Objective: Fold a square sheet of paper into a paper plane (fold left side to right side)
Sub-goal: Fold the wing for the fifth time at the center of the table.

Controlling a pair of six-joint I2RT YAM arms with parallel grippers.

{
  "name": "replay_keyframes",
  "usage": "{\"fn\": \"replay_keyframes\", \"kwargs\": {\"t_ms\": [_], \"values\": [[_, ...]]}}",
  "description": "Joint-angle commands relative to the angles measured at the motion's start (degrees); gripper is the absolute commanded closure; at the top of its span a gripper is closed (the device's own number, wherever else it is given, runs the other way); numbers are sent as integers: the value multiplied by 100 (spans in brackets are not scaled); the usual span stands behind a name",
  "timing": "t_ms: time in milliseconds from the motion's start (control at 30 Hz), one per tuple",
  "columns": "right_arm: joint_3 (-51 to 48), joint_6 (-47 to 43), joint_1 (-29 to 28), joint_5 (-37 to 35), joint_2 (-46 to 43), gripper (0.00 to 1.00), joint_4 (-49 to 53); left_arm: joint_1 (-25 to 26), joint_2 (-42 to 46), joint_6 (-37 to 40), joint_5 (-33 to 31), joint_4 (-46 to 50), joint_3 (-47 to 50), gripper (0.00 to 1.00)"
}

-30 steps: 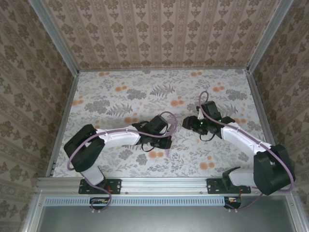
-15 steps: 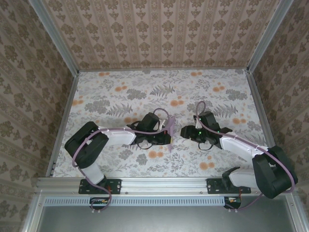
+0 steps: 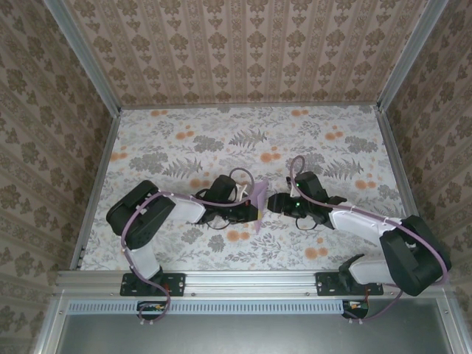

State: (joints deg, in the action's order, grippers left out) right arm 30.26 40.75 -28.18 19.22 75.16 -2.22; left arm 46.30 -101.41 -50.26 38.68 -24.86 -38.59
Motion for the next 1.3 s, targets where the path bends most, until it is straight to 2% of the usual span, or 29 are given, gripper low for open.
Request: {"fn": "replay_keyframes", "kwargs": {"t_ms": [0,500,900,1267], "values": [[-37,103,-87,-182,155,44,-234,-96,-46,-120,228,-434,123,100],[21,1002,-220,-272,1135,47,-1539,-360,-221,-392,508,-1205,483,100],[401,1268,-284,-322,1810,50,-1833,-437,-239,-450,527,-1362,597,100],[826,1296,-359,-397,2282,57,-1452,-478,-204,-458,472,-1329,651,100]]}}
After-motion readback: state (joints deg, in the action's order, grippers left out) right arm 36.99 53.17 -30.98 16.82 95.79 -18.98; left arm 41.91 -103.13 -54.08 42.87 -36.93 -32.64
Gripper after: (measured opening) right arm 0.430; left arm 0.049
